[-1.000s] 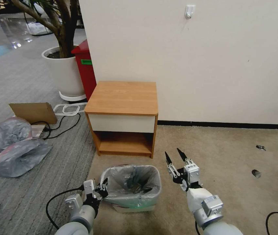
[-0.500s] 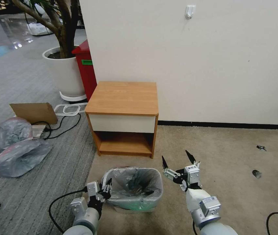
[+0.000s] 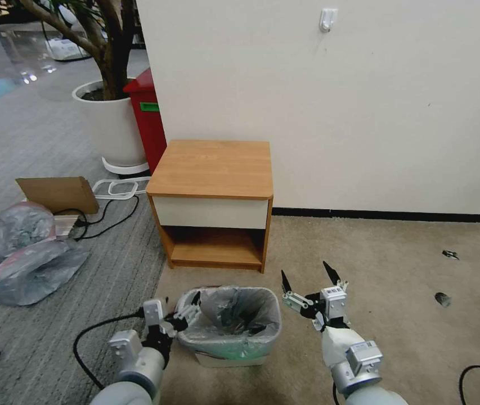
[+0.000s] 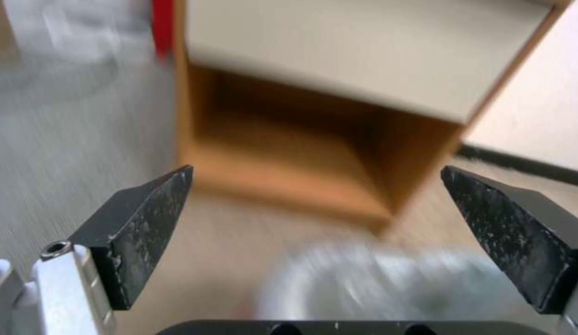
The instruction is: Pick up the garbage bag from the table and place it over the trash can.
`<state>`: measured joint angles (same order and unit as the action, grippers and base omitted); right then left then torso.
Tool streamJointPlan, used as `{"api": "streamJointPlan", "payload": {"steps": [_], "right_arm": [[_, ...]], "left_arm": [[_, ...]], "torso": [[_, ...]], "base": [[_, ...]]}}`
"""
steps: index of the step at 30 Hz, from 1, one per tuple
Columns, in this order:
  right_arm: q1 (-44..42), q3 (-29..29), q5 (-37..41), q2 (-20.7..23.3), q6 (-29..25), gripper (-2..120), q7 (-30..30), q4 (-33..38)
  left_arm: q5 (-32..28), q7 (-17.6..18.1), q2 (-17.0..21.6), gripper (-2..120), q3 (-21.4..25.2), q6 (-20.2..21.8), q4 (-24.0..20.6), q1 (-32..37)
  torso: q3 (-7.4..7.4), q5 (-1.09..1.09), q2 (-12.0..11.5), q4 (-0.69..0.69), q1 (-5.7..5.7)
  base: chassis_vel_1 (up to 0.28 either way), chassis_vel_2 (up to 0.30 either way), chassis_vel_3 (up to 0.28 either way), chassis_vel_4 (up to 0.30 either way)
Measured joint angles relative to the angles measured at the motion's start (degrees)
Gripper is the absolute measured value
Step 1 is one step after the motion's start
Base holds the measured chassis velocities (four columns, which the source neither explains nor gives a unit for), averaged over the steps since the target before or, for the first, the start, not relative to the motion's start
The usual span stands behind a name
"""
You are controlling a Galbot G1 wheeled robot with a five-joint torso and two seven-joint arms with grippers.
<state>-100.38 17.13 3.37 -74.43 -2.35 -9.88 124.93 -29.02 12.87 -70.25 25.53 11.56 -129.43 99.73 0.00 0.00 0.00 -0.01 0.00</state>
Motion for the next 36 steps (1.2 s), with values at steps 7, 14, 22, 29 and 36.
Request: {"api": "streamJointPlan", "payload": {"steps": [7, 14, 22, 29, 36], "right_arm": [[-5.4, 3.3, 0.2, -3.6, -9.9, 100, -0.1, -2.5], [-8.4, 6.7, 0.1, -6.4, -16.5, 100, 0.1, -4.0], [-8.5, 6.9, -0.2, -6.7, -16.9, 100, 0.1, -4.2], [-8.5, 6.9, -0.2, -6.6, -16.7, 100, 0.1, -4.2], [-8.4, 6.8, -0.2, -6.6, -16.6, 100, 0.1, -4.2]], "left_arm": [[14.7, -13.0, 1.4, 100, 13.4, -14.7, 1.6, 6.7], [14.6, -16.9, 0.2, 100, 20.4, -20.0, 2.6, 12.4], [14.0, -16.9, 0.1, 100, 20.4, -20.1, 2.6, 12.7], [13.9, -16.7, 0.1, 100, 20.2, -20.0, 2.7, 12.6], [13.8, -16.6, 0.1, 100, 20.1, -19.8, 2.7, 12.5]], "torso": [[0.00, 0.00, 0.0, 0.00, 0.00], [-0.01, -0.01, 0.0, 0.02, 0.00], [0.00, 0.00, 0.0, 0.01, 0.00], [-0.01, 0.00, 0.0, 0.01, 0.00], [0.00, 0.00, 0.0, 0.01, 0.00]], "base": [[0.000, 0.000, 0.000, 0.000], [0.000, 0.000, 0.000, 0.000], [0.000, 0.000, 0.000, 0.000], [0.000, 0.000, 0.000, 0.000], [0.000, 0.000, 0.000, 0.000]]}}
